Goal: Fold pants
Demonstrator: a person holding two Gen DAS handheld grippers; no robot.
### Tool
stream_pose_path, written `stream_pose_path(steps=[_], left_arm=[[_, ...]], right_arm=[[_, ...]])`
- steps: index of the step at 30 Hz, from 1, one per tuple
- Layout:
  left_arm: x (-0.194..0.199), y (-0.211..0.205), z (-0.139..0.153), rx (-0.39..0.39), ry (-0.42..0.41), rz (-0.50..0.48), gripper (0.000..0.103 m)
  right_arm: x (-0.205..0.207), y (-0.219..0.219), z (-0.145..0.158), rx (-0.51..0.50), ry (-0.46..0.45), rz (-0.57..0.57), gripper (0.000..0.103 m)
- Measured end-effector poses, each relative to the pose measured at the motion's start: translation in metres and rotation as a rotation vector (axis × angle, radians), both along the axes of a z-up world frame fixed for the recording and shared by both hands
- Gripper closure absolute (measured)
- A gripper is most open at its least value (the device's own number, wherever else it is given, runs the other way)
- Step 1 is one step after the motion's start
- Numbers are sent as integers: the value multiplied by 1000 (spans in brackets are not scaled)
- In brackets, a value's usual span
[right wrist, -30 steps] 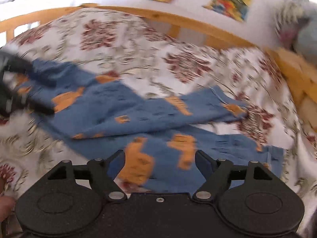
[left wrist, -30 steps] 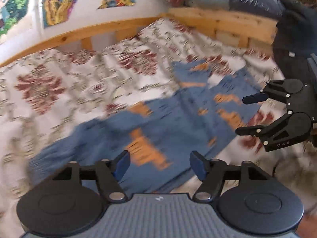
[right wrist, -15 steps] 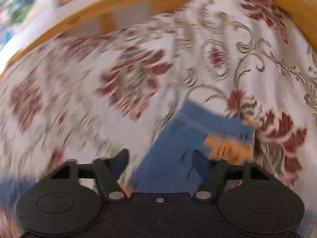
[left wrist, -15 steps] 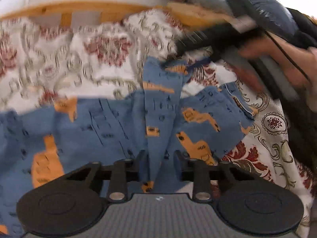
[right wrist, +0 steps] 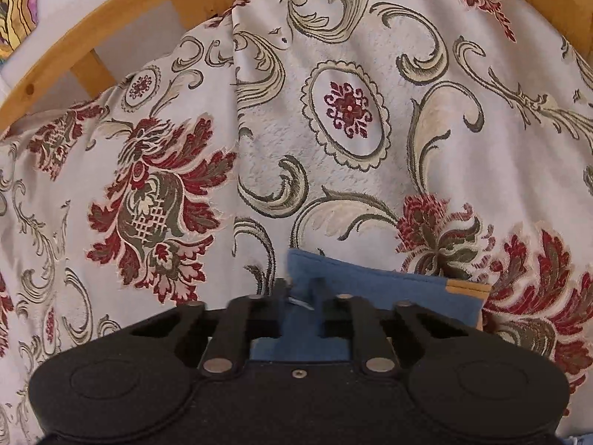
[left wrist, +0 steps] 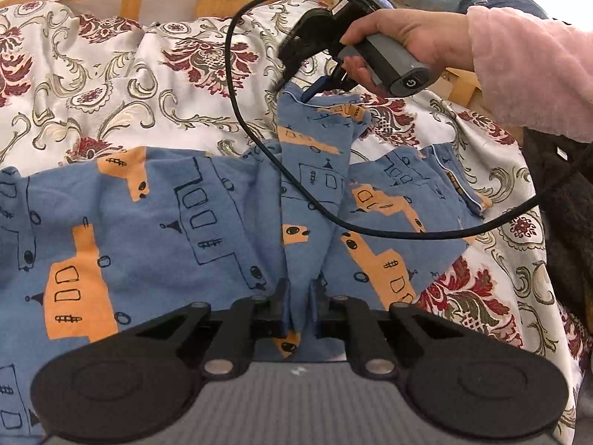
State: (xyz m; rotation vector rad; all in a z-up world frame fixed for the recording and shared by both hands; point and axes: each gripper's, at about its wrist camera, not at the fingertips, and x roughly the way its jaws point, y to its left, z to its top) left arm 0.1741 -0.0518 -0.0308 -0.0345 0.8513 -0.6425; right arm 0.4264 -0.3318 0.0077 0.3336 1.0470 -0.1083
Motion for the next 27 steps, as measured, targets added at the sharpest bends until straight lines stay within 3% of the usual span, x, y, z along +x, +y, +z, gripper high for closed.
stream_pose_path(steps=[5, 8, 13, 16, 21, 27], left_arm=[[-2, -5, 2, 39, -17, 1, 101], [-4, -7, 4, 52, -29, 4, 102], [-16, -10, 7, 100, -106, -32, 102], [-22, -13, 11, 127, -151, -58, 102], [-40, -21, 18, 230, -286, -146, 102], [-65, -44, 14, 416, -434, -307, 102]], right_arm=[[-32, -6, 25, -6, -111, 46, 98], [-69, -17, 56, -7, -228, 89, 98], [-155, -53, 111, 9, -444, 119, 98], [-211, -79, 124, 11, -524, 96, 98], [-289, -118, 89, 0, -513, -16, 98], [-335, -136, 30, -18, -449, -109, 98]])
